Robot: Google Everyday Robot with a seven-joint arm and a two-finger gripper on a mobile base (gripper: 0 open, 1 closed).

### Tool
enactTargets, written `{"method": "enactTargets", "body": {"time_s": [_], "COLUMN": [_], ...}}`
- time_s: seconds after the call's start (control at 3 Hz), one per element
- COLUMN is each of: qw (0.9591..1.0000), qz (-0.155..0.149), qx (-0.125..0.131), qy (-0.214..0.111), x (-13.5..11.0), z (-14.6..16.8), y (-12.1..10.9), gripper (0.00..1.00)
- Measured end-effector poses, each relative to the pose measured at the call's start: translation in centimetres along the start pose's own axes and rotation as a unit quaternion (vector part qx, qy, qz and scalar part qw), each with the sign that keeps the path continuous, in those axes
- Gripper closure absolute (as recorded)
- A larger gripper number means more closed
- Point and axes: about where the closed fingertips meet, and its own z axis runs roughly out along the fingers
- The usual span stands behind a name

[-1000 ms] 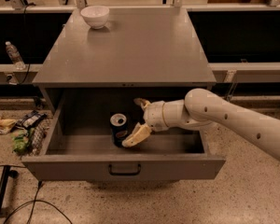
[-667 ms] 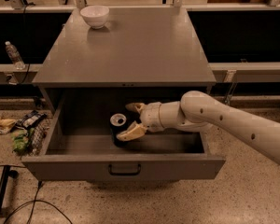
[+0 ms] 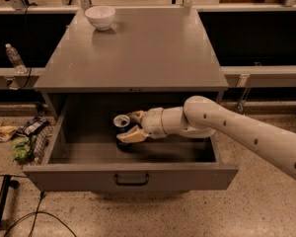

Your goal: Pick pepsi can from top drawer and place on counter

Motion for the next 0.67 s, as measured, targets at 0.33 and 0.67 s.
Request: {"method": "enactTargets", "body": {"time_s": [0.33,0.67], "qw": [0.9996,0.9996], "qz": [-0.004,-0.004], "qx": [-0.015,0.011], "qy": [-0.023,-0.025], "x": [-2.7,-8.0], "z": [-2.2,-7.6], "y": [3.4,9.7], "gripper": [0.93,1.00]}}
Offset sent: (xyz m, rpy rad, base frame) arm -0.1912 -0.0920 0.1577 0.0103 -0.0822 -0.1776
